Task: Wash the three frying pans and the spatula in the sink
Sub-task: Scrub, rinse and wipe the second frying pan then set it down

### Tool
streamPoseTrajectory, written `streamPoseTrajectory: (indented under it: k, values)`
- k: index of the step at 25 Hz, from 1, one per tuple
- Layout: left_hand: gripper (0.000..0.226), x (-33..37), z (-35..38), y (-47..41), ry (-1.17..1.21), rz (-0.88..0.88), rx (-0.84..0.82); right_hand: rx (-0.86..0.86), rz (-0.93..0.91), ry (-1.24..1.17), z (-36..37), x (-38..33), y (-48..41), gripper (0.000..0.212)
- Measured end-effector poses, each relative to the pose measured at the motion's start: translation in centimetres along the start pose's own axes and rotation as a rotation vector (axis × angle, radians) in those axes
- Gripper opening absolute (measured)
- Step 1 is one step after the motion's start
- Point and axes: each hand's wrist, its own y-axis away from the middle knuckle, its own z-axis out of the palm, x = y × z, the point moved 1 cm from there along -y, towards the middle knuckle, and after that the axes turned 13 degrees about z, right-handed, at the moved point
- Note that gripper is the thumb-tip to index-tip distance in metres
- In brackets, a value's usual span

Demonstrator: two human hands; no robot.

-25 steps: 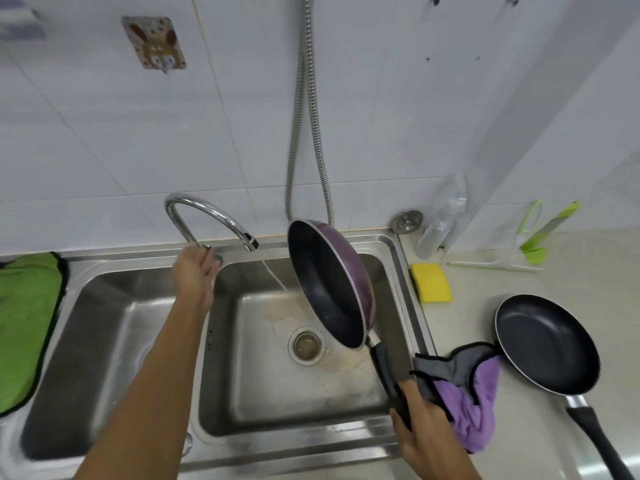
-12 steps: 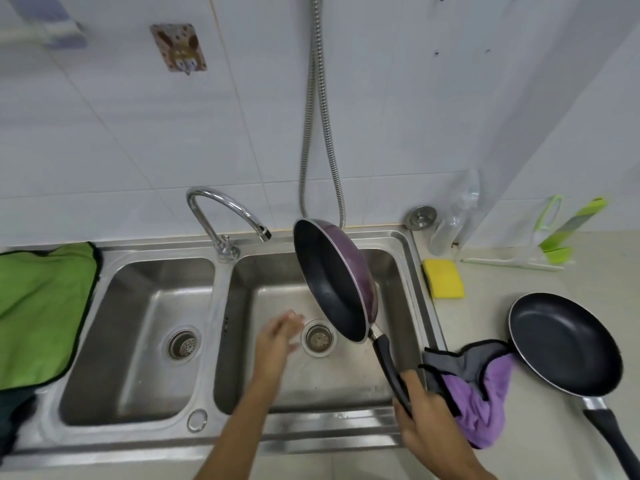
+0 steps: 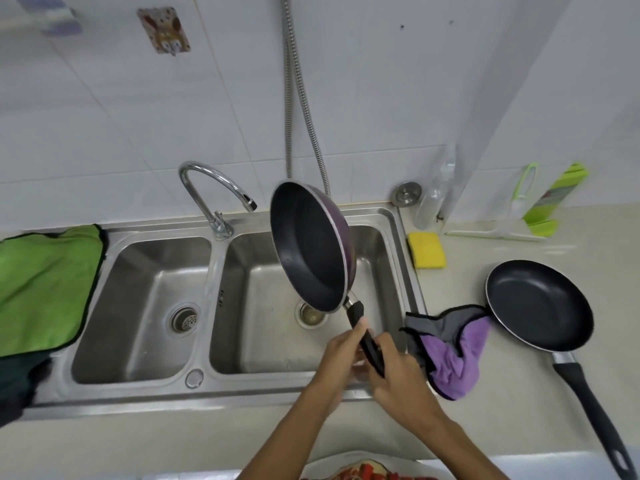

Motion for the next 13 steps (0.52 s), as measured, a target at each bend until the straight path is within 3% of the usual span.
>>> streamPoseTrajectory:
  k: [2, 7, 9, 11, 13]
  values:
    - [0.051, 0.2, 1.3, 0.2, 0.132, -0.018, 0.056, -0.050, 0.018, -0.122, 0.2, -0.3, 0.8, 0.042]
    - [0.031, -0.8, 2.0, 1.2, 0.077, 0.094, 0.263, -0.199, 0.105, -0.400, 1.1, -0.8, 2.0, 0.015]
    - [0.028, -1.7, 1.5, 1.4, 0.035, 0.104, 0.300, -0.297, 0.079, -0.196, 0.5, -0.2, 1.6, 0.016]
    - [0.028, -2.6, 0.7, 1.8, 0.057, 0.106, 0.311, -0.364, 0.000, 0.079, -1.1, 1.5, 0.7, 0.031]
    - [0.033, -3.2, -0.4, 2.3, 0.062, 0.089, 0.315, -0.201, -0.005, 0.134, -3.9, 3.7, -0.6, 0.042]
